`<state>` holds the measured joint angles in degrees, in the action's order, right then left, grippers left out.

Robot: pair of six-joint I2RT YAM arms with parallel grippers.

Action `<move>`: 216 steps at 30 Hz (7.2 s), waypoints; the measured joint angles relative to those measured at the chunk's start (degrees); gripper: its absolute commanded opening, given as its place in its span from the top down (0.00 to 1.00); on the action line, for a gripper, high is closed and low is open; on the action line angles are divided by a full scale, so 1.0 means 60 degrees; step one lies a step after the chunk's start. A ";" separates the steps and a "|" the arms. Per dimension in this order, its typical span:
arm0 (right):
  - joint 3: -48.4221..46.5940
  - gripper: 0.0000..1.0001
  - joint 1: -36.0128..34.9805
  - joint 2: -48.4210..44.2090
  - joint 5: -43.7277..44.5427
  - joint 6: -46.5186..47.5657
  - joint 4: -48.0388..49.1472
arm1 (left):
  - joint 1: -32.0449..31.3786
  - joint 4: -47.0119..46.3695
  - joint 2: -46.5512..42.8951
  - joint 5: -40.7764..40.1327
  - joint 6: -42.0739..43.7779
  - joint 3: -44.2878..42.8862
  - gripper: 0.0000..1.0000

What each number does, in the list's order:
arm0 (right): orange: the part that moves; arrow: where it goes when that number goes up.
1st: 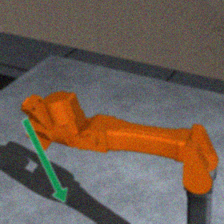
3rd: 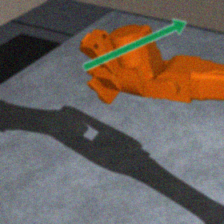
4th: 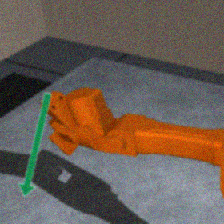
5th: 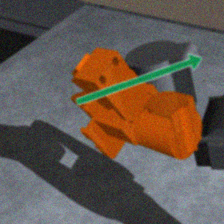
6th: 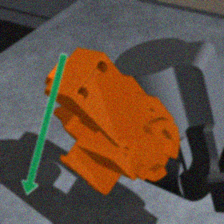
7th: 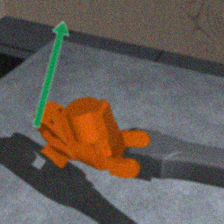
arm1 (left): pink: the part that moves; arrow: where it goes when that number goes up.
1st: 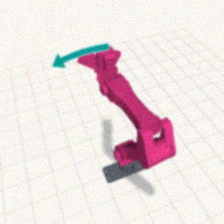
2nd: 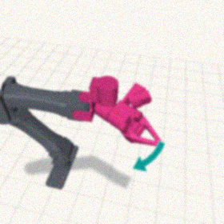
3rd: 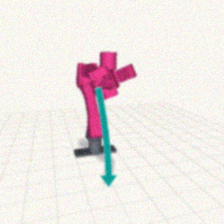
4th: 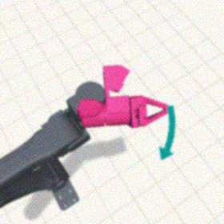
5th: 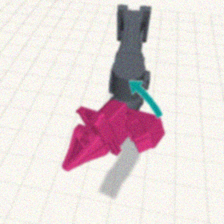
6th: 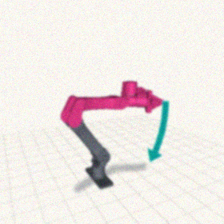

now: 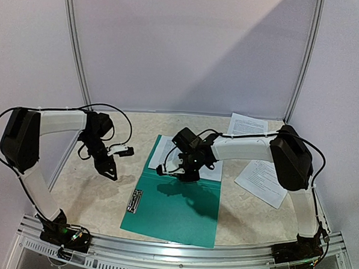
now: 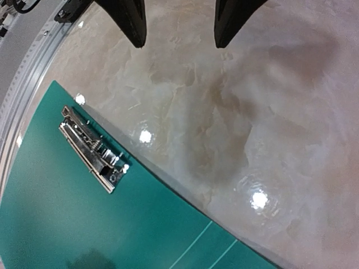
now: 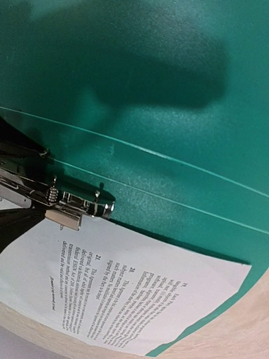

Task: Put the files into the folder
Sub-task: Rotate the folder with some files at the center of the board, then open the spring clip on the folder at the center of the board.

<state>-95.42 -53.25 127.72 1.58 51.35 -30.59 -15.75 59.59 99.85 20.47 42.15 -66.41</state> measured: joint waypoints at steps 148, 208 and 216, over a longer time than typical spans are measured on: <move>0.4987 0.34 0.2856 -0.3708 0.1555 -1.5012 0.1118 | -0.2197 -0.7734 0.2109 0.1668 -0.7956 0.0514 0.52; 0.3351 0.44 0.0248 -0.6535 0.2401 -1.2116 0.1297 | -0.4885 -0.2477 0.4972 -0.2361 -0.2823 -0.5515 0.57; 0.4065 0.43 -0.2259 -0.6819 0.1126 -0.8725 0.2554 | -0.4827 -0.2488 0.5038 -0.2379 -0.2969 -0.5577 0.61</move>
<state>-71.02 -66.81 86.80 8.34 -0.99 -15.27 -44.71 44.66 130.08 6.20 24.34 -99.88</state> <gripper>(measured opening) 0.567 0.403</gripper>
